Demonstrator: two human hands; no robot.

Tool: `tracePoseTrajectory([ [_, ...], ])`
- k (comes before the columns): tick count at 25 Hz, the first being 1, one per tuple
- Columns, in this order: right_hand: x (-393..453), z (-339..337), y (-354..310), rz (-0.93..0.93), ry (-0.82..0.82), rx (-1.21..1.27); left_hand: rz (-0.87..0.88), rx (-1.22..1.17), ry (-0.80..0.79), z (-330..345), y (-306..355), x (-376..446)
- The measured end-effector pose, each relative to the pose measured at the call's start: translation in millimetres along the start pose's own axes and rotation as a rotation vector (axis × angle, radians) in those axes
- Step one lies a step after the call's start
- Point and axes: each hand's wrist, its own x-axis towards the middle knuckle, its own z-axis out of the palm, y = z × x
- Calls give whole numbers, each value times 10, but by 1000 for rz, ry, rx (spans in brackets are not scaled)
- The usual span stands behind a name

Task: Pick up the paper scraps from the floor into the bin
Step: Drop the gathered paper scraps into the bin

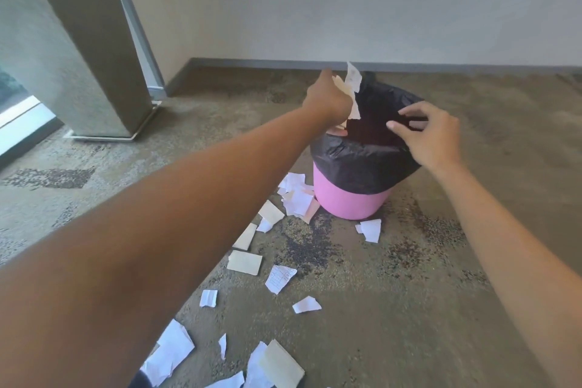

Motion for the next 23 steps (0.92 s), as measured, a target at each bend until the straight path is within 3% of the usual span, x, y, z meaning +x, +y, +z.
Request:
tracePoseTrajectory([
  [4, -156, -66, 51, -23, 98, 119, -53, 94, -22, 77, -7, 135],
  [8, -425, -142, 154, -45, 263, 246, 102, 213, 84, -44, -236, 79],
  [11, -707, -44, 462, 83, 346, 275, 123, 297, 163, -104, -661, -171],
  [14, -1027, 285, 852, 285, 223, 259, -66, 325, 102, -53, -1250, -433],
  [17, -1253, 690, 1224, 451, -31, 84, -199, 511, -62, -5, -1819, -667],
  [20, -1354, 1003, 1453, 500, -284, -171, -209, 722, -275, 78, -2313, -926],
  [23, -1305, 1180, 1476, 465, -426, -334, -135, 889, -457, 169, -2628, -1110],
])
